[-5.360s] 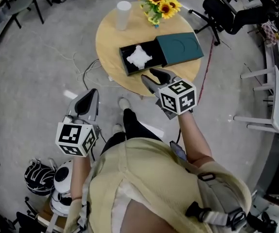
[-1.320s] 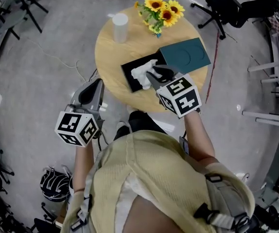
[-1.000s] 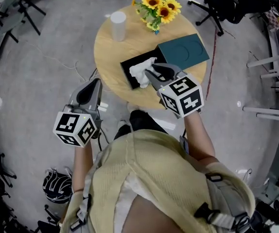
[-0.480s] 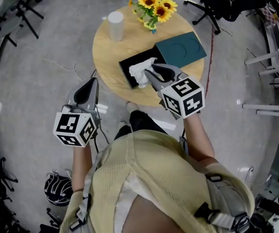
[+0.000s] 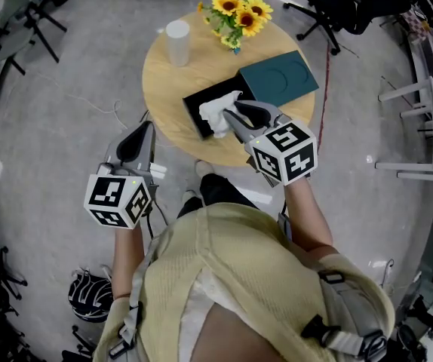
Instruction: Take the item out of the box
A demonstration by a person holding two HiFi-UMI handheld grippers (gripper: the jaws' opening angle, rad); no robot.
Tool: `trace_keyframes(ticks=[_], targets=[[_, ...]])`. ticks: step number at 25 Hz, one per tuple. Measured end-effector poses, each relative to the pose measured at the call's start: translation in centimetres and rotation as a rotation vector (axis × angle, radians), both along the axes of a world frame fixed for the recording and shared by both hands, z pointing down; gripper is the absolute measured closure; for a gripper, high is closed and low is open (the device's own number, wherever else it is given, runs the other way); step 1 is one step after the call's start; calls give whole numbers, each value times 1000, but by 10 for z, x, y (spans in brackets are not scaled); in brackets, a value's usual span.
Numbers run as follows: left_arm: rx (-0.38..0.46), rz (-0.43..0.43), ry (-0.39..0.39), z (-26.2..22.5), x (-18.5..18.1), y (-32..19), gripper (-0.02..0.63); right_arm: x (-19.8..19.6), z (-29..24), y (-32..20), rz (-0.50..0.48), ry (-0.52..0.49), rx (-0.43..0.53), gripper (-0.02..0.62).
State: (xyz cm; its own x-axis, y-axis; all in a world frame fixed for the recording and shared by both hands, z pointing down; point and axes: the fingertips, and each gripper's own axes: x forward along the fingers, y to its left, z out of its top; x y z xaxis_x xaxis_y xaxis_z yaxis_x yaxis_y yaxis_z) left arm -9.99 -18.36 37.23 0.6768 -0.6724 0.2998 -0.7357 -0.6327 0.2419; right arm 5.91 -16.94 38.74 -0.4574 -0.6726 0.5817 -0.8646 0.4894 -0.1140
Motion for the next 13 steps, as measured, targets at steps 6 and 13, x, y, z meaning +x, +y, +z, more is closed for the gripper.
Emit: trace_keyframes(ticks=[6, 13], targets=[[2, -1, 7, -1, 1, -1, 606, 0, -2, -2, -3, -3, 7, 495], [-4, -13, 6, 1, -1, -2, 606, 1, -3, -6, -2, -4, 13, 495]])
